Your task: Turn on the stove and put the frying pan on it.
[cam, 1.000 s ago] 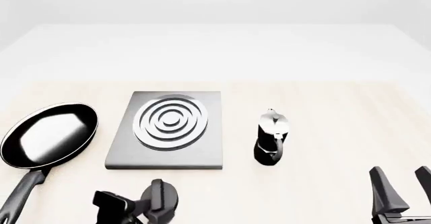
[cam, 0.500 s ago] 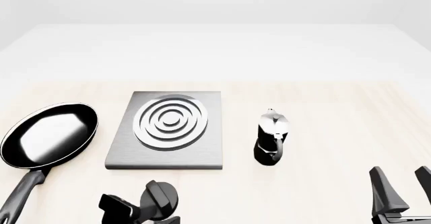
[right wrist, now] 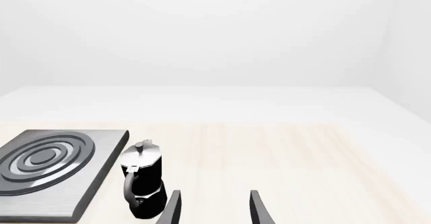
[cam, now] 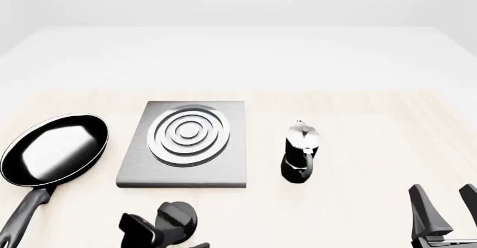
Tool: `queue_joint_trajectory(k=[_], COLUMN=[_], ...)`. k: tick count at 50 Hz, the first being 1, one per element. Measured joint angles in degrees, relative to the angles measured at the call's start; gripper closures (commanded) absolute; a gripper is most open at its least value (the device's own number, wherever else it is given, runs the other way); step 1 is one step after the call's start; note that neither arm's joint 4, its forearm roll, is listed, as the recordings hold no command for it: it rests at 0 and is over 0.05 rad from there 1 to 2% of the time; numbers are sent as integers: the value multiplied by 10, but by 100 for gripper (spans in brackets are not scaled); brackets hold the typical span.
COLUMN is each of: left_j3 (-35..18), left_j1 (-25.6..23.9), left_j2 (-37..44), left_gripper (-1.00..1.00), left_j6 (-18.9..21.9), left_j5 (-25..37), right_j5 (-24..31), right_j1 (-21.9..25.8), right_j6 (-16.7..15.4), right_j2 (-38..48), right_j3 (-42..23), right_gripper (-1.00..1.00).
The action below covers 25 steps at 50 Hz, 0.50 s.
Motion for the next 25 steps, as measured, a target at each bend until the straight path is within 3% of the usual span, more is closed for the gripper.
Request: queue_joint_trajectory(k=[9, 15, 19, 25], left_j3=[-7, -7, -13, -43], left_j1=[3, 26, 55, 106], left_j2=[-30, -86, -162, -324], left_gripper=[-100, -100, -100, -100], left_j6=[14, 29, 44, 78], left_j5=[25, 76, 154, 342], right_j5=[0, 0, 0, 0], right_j1=[0, 0, 0, 0], right_j6=[0, 0, 0, 0], right_j2=[0, 0, 0, 0], right_j3=[0, 0, 0, 0], right_gripper=[-100, -100, -100, -100])
